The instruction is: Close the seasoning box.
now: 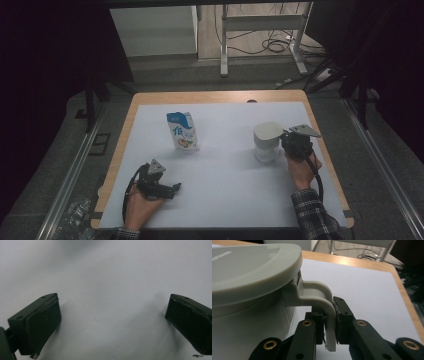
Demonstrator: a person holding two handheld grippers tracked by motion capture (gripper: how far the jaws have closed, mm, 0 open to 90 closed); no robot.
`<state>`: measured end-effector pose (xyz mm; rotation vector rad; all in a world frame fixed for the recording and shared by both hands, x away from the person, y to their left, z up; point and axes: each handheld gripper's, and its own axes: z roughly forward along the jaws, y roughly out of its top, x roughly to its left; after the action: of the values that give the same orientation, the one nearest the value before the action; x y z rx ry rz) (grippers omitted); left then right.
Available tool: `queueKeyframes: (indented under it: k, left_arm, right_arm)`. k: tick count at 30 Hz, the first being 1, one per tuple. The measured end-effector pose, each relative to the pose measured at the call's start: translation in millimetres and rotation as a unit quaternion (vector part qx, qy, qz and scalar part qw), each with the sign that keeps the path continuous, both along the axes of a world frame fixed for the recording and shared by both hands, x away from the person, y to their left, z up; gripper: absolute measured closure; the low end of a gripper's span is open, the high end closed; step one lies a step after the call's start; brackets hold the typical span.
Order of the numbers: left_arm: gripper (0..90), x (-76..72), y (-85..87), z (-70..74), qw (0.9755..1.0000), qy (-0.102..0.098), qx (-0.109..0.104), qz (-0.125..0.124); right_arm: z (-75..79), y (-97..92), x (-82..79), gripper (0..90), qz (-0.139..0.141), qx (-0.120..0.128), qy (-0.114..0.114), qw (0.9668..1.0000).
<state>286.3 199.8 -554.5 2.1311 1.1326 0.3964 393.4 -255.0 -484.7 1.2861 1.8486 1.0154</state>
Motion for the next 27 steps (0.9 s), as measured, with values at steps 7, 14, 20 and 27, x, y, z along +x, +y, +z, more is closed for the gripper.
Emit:
queueKeyframes:
  k: [7, 14, 20, 27]
  left_arm:
    - [0.1, 0.0, 0.0, 0.0, 1.0000, 0.000, 0.000, 0.000]
    - [0.1, 0.0, 0.0, 0.0, 1.0000, 0.000, 0.000, 0.000]
    - [0.1, 0.0, 0.0, 0.0, 1.0000, 0.000, 0.000, 0.000]
    - [0.1, 0.0, 0.0, 0.0, 1.0000, 0.000, 0.000, 0.000]
  right_arm:
    - [7.9, 4.2, -18.5, 79.4, 0.041, 0.025, -0.007, 0.9988]
    - [9.8, 12.9, -41.9, 79.5, 0.084, 0.037, -0.008, 0.9957]
    - [6.0, 21.9, -58.1, 79.4, 0.112, 0.048, 0.000, 0.9926]
    - [-4.5, 30.5, -68.1, 79.3, 0.135, 0.040, -0.006, 0.9900]
